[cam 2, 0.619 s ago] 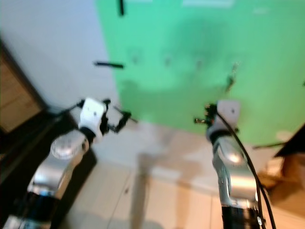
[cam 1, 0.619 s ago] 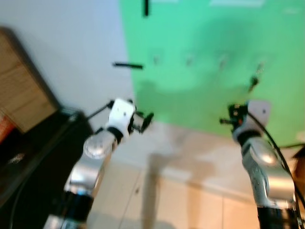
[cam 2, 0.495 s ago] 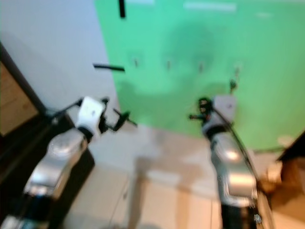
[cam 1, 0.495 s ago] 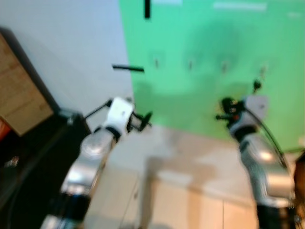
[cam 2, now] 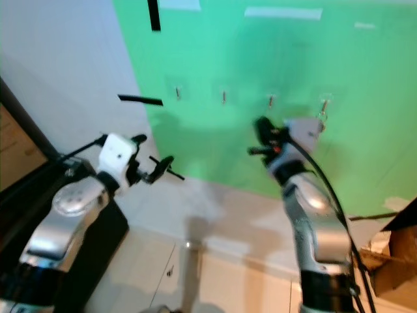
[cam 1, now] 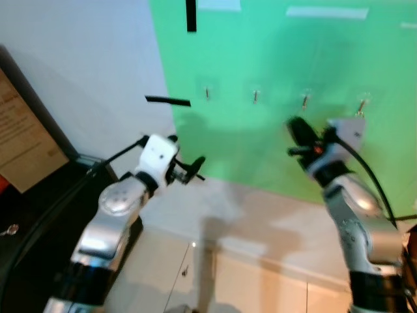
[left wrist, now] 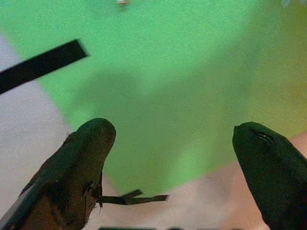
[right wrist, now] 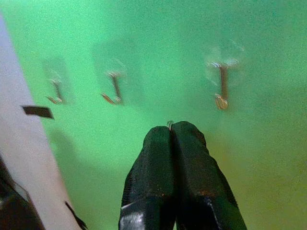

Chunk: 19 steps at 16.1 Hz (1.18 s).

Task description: Hang keys on a hook

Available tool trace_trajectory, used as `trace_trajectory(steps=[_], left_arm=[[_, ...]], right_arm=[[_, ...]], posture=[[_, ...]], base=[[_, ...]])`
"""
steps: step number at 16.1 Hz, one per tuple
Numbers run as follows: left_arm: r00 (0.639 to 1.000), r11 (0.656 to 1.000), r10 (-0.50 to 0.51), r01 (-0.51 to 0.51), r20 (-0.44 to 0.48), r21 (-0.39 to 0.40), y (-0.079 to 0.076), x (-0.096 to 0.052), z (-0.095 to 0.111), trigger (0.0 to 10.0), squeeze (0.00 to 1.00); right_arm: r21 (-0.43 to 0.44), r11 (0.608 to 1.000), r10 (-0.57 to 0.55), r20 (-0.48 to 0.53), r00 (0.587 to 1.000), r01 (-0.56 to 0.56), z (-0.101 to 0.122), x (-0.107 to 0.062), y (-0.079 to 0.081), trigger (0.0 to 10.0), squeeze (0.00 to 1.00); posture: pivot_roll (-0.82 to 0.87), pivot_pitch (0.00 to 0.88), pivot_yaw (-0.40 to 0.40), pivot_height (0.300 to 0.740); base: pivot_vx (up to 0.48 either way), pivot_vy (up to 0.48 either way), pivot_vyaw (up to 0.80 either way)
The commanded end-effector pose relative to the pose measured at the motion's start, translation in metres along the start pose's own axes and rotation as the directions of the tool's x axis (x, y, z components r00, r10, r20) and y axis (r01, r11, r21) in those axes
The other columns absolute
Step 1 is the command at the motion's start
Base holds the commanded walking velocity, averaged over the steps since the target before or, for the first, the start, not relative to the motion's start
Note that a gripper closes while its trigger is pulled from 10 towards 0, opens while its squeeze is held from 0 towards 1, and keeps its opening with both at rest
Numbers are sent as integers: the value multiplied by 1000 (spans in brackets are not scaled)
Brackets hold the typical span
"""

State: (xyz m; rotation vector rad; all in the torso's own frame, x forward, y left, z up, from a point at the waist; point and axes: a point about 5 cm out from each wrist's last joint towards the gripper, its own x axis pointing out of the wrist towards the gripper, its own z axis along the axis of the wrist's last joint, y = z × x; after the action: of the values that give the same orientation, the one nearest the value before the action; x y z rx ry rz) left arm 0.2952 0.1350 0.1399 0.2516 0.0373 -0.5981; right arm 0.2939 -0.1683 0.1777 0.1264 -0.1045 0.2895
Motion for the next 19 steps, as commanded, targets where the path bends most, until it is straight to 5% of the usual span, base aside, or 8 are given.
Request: trace_trajectory(steps=[1,7,19], left_arm=[[998,998,-64,64,17,5,-5,-2,5,10000,0],[949,950,-309,311,58,-37,-24,-12,15,10000,0],[949,948,-312,315,52,-43,-26,-11,16,10000,0]], right_arm=[[1,1000,-10,28,1000,10,6,-1,-4,10000,0],[52,998,38,94,995,-43,19,3,-3,10000,0],[18,992,127,23,992,-127,16,16,3,10000,0]], posture=[[-83,0,82,740],[-77,0,75,740],[-82,0,74,740]], base=[[0,0,0],[0,0,0],[0,0,0]])
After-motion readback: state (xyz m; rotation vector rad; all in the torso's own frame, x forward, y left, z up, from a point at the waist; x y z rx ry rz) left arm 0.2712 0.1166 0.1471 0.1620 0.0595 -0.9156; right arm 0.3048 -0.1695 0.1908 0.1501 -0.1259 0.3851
